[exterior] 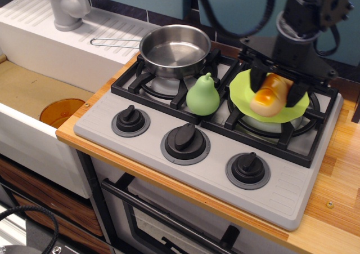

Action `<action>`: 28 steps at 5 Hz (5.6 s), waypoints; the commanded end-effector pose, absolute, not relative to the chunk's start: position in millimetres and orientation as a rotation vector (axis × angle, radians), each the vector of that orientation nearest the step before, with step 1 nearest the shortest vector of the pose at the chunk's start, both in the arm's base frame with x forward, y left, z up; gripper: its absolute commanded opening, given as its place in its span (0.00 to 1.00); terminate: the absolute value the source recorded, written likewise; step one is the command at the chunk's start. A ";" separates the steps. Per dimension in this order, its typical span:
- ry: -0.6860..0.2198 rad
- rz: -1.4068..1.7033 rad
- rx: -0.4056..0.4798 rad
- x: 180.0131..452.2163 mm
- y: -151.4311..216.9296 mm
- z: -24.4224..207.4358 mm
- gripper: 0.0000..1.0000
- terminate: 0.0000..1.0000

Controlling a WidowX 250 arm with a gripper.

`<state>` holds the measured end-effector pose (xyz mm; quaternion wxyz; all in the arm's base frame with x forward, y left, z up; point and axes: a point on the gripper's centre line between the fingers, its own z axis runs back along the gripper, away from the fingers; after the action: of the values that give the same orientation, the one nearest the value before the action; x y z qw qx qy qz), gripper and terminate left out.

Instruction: Put bread on plate and pear in pot or pan on stove

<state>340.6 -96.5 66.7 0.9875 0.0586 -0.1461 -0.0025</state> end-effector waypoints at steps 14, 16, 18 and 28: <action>-0.386 -0.068 0.221 302.1 -15.2 102.2 1.00 0.00; -0.414 -0.062 0.168 306.3 -19.9 72.0 1.00 0.00; -0.466 -0.082 0.157 313.9 -15.6 64.1 1.00 0.00; -0.417 -0.143 0.238 328.2 15.5 146.2 0.00 0.00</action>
<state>320.7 17.1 128.1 0.9732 0.1129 -0.1847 -0.0777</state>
